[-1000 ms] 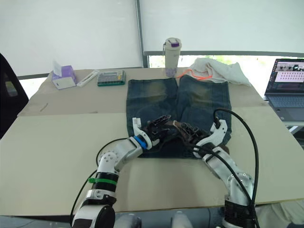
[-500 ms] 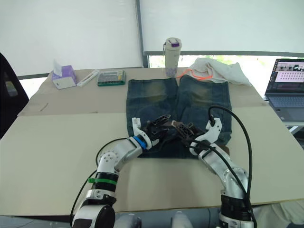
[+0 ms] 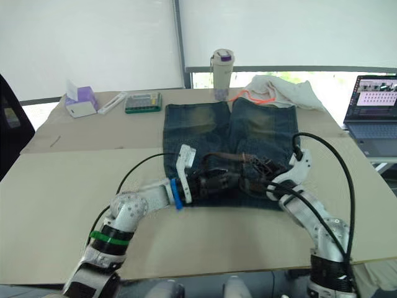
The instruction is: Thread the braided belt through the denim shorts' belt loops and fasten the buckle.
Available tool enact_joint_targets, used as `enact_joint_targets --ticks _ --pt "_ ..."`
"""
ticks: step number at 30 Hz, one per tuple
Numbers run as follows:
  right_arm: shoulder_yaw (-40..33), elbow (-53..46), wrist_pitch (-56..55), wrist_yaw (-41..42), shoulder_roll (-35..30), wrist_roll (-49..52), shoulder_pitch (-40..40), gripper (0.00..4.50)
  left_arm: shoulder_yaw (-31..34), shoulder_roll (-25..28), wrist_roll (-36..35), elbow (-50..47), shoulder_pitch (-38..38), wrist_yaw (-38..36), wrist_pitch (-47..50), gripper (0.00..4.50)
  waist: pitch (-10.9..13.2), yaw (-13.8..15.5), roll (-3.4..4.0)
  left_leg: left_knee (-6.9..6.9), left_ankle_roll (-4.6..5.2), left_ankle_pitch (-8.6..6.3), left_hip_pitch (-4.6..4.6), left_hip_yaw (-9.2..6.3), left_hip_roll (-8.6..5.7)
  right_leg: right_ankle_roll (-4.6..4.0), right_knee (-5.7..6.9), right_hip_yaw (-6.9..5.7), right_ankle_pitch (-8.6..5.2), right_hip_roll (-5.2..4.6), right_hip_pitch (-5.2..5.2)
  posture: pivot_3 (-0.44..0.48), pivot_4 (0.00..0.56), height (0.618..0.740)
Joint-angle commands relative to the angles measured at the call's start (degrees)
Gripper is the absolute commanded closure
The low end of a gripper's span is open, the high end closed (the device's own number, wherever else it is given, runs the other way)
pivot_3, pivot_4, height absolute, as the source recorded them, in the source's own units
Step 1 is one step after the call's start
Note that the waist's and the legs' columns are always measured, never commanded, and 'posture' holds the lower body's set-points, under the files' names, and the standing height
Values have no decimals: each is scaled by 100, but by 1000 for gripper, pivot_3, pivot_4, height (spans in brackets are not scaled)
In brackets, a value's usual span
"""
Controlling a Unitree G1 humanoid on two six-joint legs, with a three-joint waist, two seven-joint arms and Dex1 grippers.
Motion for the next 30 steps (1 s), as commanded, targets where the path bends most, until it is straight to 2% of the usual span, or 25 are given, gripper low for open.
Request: enact_joint_targets --ticks 1,7,13,21,27,30 --pt "-161 -252 240 365 -414 123 110 4479 -222 210 994 -324 180 -550 -1082 0 1 7 0 0 0 0 0 0 0 0 0 1 0 -1 0 0 150 740" --pt "-277 -82 536 981 -1181 24 264 4479 -552 591 2216 -247 860 -1132 -2363 0 2 27 -2 2 6 -3 -13 3 0 3 -10 1 -2 -6 1 0 150 740" --pt "-662 193 648 1592 -2034 -291 147 4479 -203 366 2494 59 942 -979 -2616 0 4 78 -3 14 11 -5 -25 0 1 43 -9 -4 -24 -7 0 0 150 740" --pt "-1107 218 1074 2433 -3121 -64 -302 4479 -53 344 2866 391 974 -1119 -2879 0 5 83 -4 12 15 -7 -44 2 2 44 -5 -3 -25 -5 0 0 150 740" --pt "-1200 162 1223 2549 -3503 731 -1018 4479 -66 291 2912 300 1024 -1219 -2885 0 6 88 -6 14 15 -7 -50 1 2 43 -5 -4 -24 -6 -1 0 150 740" --pt "-996 95 1015 2100 -3379 1327 -1426 4479 -190 225 2995 56 1113 -1229 -2935 0 6 92 -5 14 15 -7 -54 0 2 41 -6 -5 -22 -7 -1 0 150 740"
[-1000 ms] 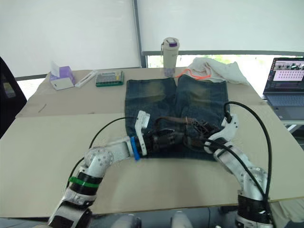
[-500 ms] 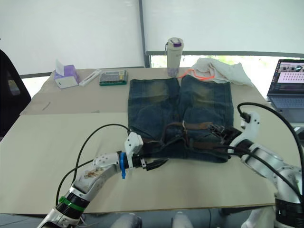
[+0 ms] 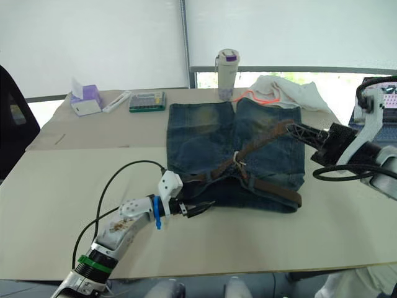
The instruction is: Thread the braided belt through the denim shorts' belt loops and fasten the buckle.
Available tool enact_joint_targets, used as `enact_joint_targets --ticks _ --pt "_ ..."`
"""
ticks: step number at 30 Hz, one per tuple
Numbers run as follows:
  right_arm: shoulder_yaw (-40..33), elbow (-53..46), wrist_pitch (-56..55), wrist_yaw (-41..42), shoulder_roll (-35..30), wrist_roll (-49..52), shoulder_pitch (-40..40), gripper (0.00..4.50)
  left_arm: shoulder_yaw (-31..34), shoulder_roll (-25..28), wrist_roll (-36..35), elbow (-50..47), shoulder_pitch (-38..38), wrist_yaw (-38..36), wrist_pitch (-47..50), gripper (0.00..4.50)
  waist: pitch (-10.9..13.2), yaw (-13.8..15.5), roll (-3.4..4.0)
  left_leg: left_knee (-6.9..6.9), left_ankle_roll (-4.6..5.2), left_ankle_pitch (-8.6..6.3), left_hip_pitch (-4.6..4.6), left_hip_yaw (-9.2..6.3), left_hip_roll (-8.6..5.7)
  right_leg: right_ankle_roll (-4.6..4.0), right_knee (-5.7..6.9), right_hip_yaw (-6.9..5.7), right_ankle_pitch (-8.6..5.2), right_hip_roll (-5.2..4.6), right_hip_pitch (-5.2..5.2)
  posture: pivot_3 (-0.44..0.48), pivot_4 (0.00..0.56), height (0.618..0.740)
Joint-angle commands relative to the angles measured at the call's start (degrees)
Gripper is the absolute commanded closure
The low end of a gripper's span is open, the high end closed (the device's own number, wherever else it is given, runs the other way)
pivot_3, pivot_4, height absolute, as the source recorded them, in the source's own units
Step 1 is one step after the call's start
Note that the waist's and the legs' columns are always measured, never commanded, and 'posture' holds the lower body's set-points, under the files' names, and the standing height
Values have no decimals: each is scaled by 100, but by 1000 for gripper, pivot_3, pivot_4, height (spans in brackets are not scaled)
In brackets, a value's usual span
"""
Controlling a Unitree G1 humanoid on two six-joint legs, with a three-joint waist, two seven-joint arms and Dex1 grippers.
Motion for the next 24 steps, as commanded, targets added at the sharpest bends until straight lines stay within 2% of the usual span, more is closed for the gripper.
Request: enact_joint_targets --ticks 1,6,12,16,21,22,24 --pt "-7 -290 -326 -483 85 813 -454 4479 -65 -119 68 -474 76 -14 -134 0 0 4 0 0 0 0 -2 0 0 -2 0 0 1 -1 -1 0 150 740" --pt "601 -709 -755 -1369 728 1379 -579 4479 3 -736 235 -870 -239 545 -319 0 3 33 -5 4 0 0 -6 -3 4 -13 1 -1 9 -1 0 0 150 740" --pt "1134 -935 -1151 -2105 1371 1319 -586 4479 120 -1228 1025 -803 -828 1422 -1073 0 1 60 -2 22 5 -2 -5 -7 -3 -28 0 -6 24 -3 -6 0 150 740" --pt "1295 -1000 -1295 -2355 1572 1287 -626 4479 171 -1378 1542 -642 -1106 1945 -1429 0 0 59 -1 22 5 -3 -3 -7 -2 -28 3 -6 24 0 -5 0 150 740" --pt "1365 -1037 -1381 -2473 1641 1299 -662 4479 121 -1567 1593 -437 -1211 2058 -1588 0 -1 58 0 24 6 -3 -1 -7 -4 -28 4 -7 24 0 -5 0 150 740" --pt "1363 -1038 -1386 -2481 1634 1297 -656 4500 129 -1577 1564 -433 -1197 2033 -1581 537 -1 57 0 24 6 -3 2 -7 -4 -28 4 -7 25 0 -5 0 150 740" --pt "1355 -1039 -1406 -2494 1615 1297 -639 4500 160 -1584 1550 -417 -1152 2022 -1567 1061 0 56 0 24 6 -3 3 -7 -4 -28 4 -8 25 0 -5 0 150 740"
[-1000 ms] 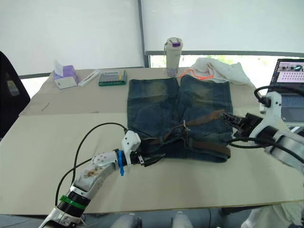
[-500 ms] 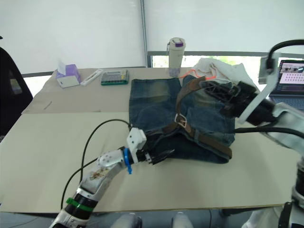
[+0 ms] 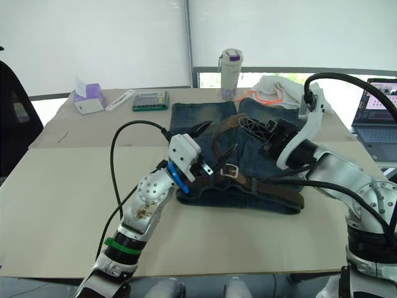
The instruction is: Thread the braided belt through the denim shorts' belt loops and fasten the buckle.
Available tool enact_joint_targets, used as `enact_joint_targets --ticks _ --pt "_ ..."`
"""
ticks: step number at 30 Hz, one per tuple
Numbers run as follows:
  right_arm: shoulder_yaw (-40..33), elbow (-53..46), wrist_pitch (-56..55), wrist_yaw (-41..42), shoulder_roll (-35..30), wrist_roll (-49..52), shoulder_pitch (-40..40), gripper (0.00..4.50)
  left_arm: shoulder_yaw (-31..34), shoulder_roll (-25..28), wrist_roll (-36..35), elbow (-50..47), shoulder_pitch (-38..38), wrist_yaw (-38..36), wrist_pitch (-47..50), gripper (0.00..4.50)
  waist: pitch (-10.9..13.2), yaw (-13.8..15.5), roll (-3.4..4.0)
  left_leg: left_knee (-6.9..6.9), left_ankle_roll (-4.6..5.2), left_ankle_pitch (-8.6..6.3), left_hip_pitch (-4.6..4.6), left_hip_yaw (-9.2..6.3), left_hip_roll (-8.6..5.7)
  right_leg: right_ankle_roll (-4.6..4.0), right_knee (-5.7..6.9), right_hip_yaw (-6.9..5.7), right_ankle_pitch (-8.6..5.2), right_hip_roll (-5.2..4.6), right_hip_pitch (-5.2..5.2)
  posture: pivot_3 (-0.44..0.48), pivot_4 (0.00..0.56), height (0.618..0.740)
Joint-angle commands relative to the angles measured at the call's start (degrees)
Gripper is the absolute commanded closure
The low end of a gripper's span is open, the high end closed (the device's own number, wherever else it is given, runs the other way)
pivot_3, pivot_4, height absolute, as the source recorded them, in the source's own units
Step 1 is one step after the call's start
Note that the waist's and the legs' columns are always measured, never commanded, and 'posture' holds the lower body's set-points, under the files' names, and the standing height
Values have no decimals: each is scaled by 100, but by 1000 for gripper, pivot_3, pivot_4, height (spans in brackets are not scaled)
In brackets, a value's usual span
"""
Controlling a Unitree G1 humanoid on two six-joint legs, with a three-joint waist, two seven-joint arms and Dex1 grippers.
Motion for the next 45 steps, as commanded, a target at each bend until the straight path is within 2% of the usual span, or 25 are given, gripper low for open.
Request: enact_joint_targets --ticks 1,3,7,10,13,17,22,24,27,30,32,40,45 --pt "-117 -186 -182 -25 -22 72 -113 4500 53 -15 -32 -86 -8 14 -138 1458 0 -1 0 0 0 0 1 0 0 0 0 0 0 0 0 0 150 740" --pt "-120 -188 -205 -45 -28 66 -103 4500 62 21 30 -64 7 27 -213 2003 0 -4 0 0 0 0 2 0 0 0 1 1 0 0 0 0 150 740" --pt "-93 -224 -237 -88 2 69 -88 4500 114 37 76 -42 -7 101 -244 3572 0 -5 0 0 1 0 5 0 1 0 2 1 0 1 0 0 150 740" --pt "-74 -277 -208 1 5 61 -77 4500 177 -42 -114 -52 28 77 -24 4454 0 -4 0 0 1 0 5 0 0 0 2 1 0 1 0 0 150 740" --pt "-91 -401 -127 286 -39 -44 -26 4500 266 -133 -370 -79 108 57 294 4454 0 -5 1 2 1 -1 5 1 0 0 2 1 0 0 1 0 150 740" --pt "-141 -489 -154 662 -72 -464 10 3064 291 -92 -342 -104 182 99 461 4500 -1 -17 3 3 5 -3 6 0 0 0 4 0 0 2 1 0 150 740" --pt "-337 -747 -482 1959 -190 -2066 477 1381 580 -221 -635 -106 265 304 958 4500 -2 -3 2 5 7 -4 9 0 2 1 4 -1 -1 4 3 0 150 740" --pt "-207 -882 -629 2678 -420 -3026 876 1381 826 -403 -985 -177 291 446 1386 4500 -2 10 3 9 7 -4 8 0 -1 5 3 -3 -3 2 4 0 150 740" --pt "637 -1007 -1164 3651 -950 -4970 1518 1381 1507 -803 -1898 -335 250 874 2289 4500 -1 -1 1 20 11 -7 6 -1 -6 28 3 -7 -14 -4 4 0 150 740" --pt "1822 -827 -1951 4276 -1326 -6998 1818 1381 2389 -1117 -2891 -359 72 1494 2993 4500 -1 -67 0 26 13 -8 11 1 -1 53 9 -6 -29 0 4 0 150 740" --pt "2259 -576 -2339 4431 -1261 -7849 1865 1381 2738 -1139 -3270 -339 -15 1678 3223 4500 1 -102 -3 26 12 -8 15 -1 4 57 10 -8 -31 6 4 0 150 740" --pt "2243 -202 -2841 4862 -419 -8617 1756 1381 3096 -886 -4254 -480 64 1648 3935 4500 1 -92 -4 29 0 -2 14 -1 -3 31 8 -2 -15 0 5 0 150 740" --pt "2181 33 -2750 5068 85 -8603 1703 1381 3223 -642 -5136 -531 316 1414 4629 4500 -1 -81 -3 28 0 -3 20 -1 -3 17 10 -1 -6 1 8 0 150 740"
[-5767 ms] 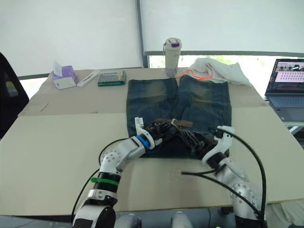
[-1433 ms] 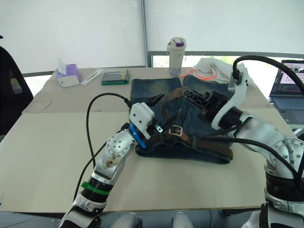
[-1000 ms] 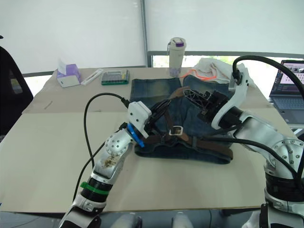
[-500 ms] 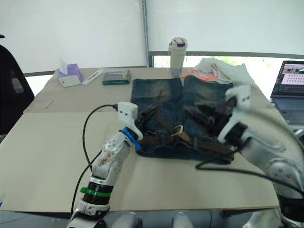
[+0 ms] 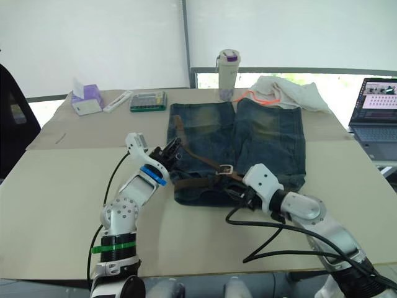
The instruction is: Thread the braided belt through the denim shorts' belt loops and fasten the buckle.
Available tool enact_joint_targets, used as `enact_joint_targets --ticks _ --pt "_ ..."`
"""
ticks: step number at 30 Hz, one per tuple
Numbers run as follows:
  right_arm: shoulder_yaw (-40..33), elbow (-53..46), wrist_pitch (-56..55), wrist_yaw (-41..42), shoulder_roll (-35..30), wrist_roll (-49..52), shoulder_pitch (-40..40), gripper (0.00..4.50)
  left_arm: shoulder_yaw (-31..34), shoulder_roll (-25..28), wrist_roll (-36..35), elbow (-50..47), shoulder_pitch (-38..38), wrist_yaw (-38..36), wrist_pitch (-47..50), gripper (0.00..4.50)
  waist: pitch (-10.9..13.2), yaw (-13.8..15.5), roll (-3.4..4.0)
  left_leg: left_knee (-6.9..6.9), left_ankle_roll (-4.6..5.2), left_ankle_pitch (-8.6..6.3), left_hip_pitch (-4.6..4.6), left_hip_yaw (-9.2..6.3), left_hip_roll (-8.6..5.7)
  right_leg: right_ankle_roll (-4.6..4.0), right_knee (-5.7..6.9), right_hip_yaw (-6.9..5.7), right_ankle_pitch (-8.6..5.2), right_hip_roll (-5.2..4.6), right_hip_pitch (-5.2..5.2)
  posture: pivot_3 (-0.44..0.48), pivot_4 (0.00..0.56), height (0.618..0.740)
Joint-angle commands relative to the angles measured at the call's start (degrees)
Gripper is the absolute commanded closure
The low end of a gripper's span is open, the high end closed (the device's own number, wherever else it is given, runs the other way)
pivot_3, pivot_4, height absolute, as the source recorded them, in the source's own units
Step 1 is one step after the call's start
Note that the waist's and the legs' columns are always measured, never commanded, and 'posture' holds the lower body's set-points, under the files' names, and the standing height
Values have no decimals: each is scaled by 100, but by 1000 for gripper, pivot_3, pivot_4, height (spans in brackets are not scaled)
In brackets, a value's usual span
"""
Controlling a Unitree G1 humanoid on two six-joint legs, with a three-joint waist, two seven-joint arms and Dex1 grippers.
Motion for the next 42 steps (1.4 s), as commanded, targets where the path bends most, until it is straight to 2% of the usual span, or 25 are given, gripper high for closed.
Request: enact_joint_targets --ticks 1,7,11,15,21,25,28,32,33,34,36,40,41,42 --pt "-126 96 -34 259 165 -66 -66 1381 129 177 -814 -272 190 -273 526 4500 -1 -4 1 0 0 0 1 0 -1 -1 0 0 1 0 0 0 150 740" --pt "-91 462 228 595 376 -78 33 1381 -13 826 -1158 -483 821 -954 874 4500 -2 -20 3 -2 0 0 9 -1 1 -8 2 1 4 1 2 0 150 740" --pt "35 683 523 878 290 -163 78 1381 -226 1298 -800 -635 1319 -1685 507 4500 -4 -51 5 -17 0 0 25 5 0 -12 1 9 4 0 6 0 150 740" --pt "93 752 798 1032 219 -283 115 1381 -103 1219 -854 -623 1356 -1945 35 4500 -12 -45 -8 -21 0 0 33 5 4 -20 2 9 4 2 10 0 150 740" --pt "72 877 1085 994 295 -475 25 1381 355 1068 -894 -322 1084 -1761 -622 4500 -27 -49 -30 -22 -1 -1 34 5 5 -20 0 8 4 2 12 0 150 740" --pt "76 929 1067 1002 336 -592 17 1381 679 1048 -1203 -331 979 -1707 -786 4500 -30 -53 -30 -26 -1 -1 37 6 5 -21 1 10 4 2 11 0 150 740" --pt "-234 801 984 1108 462 -295 30 1381 572 1165 -1245 -453 1108 -1825 -668 4500 -31 -53 -35 -25 -1 -1 38 7 5 -20 1 10 4 1 13 0 150 740" --pt "-1339 441 1104 1454 584 861 -50 1381 526 1257 -1447 -590 1447 -1977 -529 4500 -27 -59 -32 -29 1 -3 35 9 4 -20 1 16 4 0 8 0 150 740" --pt "-1459 470 1078 1447 615 936 -114 1763 526 1286 -1478 -581 1508 -2010 -524 4500 -27 -58 -32 -29 1 -3 34 9 3 -20 1 16 4 0 7 0 150 740" --pt "-1512 498 1055 1438 637 963 -154 1877 519 1307 -1495 -574 1543 -2028 -523 4500 -27 -58 -32 -28 1 -3 33 8 4 -20 0 16 4 0 7 0 150 740" --pt "-1543 560 1056 1543 625 1017 -277 2488 432 1382 -1430 -506 1663 -2133 -517 4500 -27 -60 -32 -28 1 -3 35 8 5 -21 2 13 4 1 8 0 150 740" --pt "-1170 868 794 1647 629 583 -514 3857 356 1454 -1396 -332 1644 -2262 -563 4500 -27 -59 -32 -32 2 -3 37 9 7 -22 2 12 3 5 6 0 150 740" --pt "-1011 1036 611 1719 639 394 -588 4334 337 1468 -1390 -284 1631 -2288 -562 4500 -27 -59 -31 -31 2 -3 37 10 7 -22 2 13 3 4 6 0 150 740" --pt "-905 1157 479 1771 649 265 -638 4428 322 1479 -1383 -253 1625 -2306 -565 4500 -27 -59 -32 -31 2 -3 37 11 6 -22 1 13 4 3 7 0 150 740"
